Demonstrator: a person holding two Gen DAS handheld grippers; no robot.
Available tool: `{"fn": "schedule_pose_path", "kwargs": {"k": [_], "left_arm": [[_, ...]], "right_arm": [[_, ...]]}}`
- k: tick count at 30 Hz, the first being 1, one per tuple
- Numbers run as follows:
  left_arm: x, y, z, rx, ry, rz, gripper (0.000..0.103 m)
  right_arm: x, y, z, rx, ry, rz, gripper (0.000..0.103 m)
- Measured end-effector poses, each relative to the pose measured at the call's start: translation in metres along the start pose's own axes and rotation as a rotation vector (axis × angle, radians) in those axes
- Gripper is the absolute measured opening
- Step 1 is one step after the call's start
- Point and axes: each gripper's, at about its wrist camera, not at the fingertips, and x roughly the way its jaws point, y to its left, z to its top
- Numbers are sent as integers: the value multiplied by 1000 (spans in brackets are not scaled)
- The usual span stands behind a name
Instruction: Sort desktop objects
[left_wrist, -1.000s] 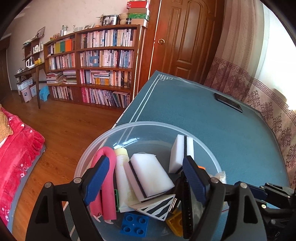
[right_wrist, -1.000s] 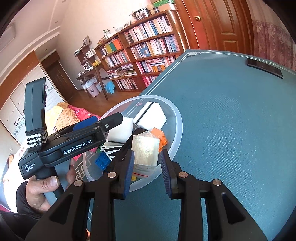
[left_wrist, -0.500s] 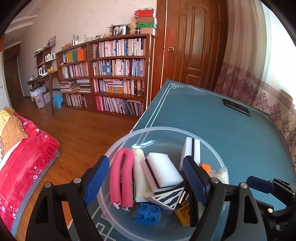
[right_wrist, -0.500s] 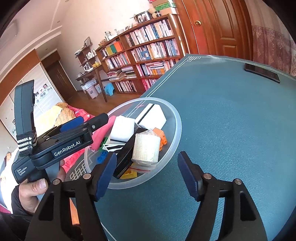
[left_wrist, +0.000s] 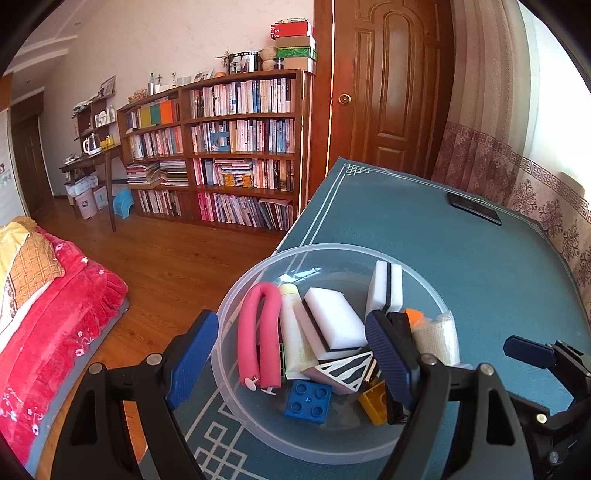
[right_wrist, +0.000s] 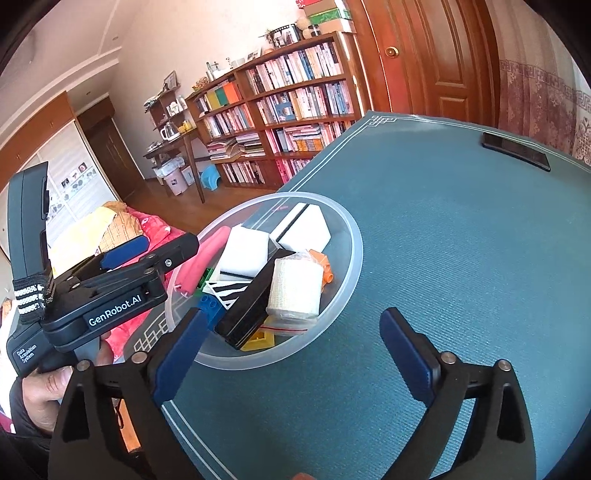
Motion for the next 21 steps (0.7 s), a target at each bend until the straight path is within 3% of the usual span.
{"fn": "schedule_pose_path", "kwargs": {"k": [6,14,21], "left_arm": [[-6,3,-5,2,-6,3,85],[-9,10,-11,-5,3,31,85],[-7,17,-19,-22,21,23,85]], "right_arm": [[-1,13,-3,-81,-15,-68,101],[8,5,-2,-1,52,-83,101],[8,9,-2,-25,55,-76,101]]}}
